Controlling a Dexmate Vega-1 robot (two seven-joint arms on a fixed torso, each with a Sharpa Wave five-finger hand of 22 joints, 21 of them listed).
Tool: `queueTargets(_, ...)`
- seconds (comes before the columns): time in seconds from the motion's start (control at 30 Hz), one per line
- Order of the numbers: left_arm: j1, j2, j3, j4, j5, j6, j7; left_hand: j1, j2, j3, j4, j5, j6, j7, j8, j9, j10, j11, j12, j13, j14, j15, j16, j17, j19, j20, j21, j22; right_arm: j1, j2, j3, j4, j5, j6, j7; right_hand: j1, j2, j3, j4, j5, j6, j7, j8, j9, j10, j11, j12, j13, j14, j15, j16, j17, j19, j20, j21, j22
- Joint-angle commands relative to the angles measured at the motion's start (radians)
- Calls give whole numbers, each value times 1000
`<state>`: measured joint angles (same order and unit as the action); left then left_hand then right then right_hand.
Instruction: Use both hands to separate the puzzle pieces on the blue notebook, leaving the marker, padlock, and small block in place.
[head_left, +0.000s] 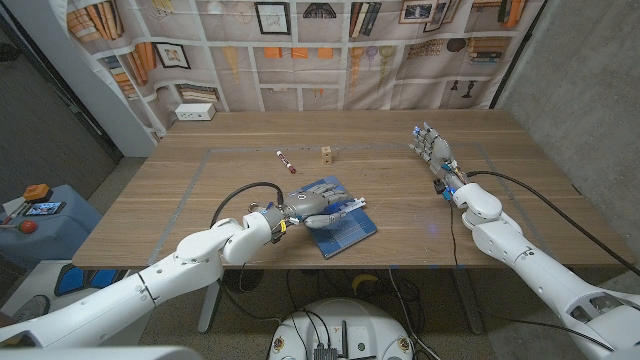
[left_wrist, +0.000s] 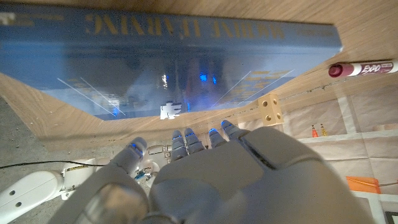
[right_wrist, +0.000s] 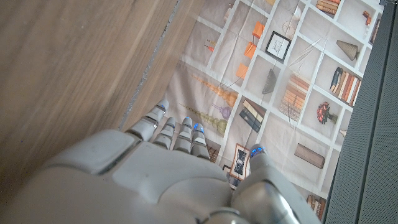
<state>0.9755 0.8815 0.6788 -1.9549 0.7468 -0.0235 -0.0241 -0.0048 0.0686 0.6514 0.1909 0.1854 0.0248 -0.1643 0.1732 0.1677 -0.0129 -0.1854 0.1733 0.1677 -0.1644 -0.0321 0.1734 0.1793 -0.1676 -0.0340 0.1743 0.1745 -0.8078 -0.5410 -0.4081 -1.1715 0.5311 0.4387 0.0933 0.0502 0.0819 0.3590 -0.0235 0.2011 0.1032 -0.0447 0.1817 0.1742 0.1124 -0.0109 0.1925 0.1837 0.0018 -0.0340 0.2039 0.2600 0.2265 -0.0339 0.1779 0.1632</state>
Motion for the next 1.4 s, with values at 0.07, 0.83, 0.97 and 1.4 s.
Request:
queueTargets(0.07,-7,-10,19,-4,36,23,-23,-10,97,-7,-2,9,2,6,5,2,7,3,8,2,-48,-133,3,2,-119,-104,7,5,3,-2,4,11,6,6,12,11,4,1,-4,2,7,0,6,3,1,-2,-1,2,-9,0,4,-1,-7,1,6,3)
queueTargets(0.83,-2,2,20,-21,41,38,-58,-5,102,-7,-7,10,9,9,8,1,14,8,11,1,-45,-130,6,-1,-119,-99,15,5,23,8,1,47,10,16,29,9,7,-2,-7,0,7,0,6,3,-1,-2,-2,2,-11,2,6,-4,-8,2,6,3)
queueTargets(0.97,-9,5,23,-20,40,29,-69,-4,102,-7,-7,10,6,8,7,1,10,4,9,1,-46,-134,6,-2,-119,-99,15,5,24,10,1,50,10,17,28,8,8,-2,-7,0,7,0,6,3,0,-1,-1,2,-12,1,6,-4,-8,1,6,3)
queueTargets(1.4,-12,12,23,-22,42,20,-87,-3,103,-7,-9,11,2,5,6,2,12,4,10,2,-45,-138,6,-3,-121,-97,17,4,24,10,1,51,10,22,30,8,10,-3,-8,0,7,0,6,3,-2,-3,-2,2,-12,2,7,-5,-8,2,6,3)
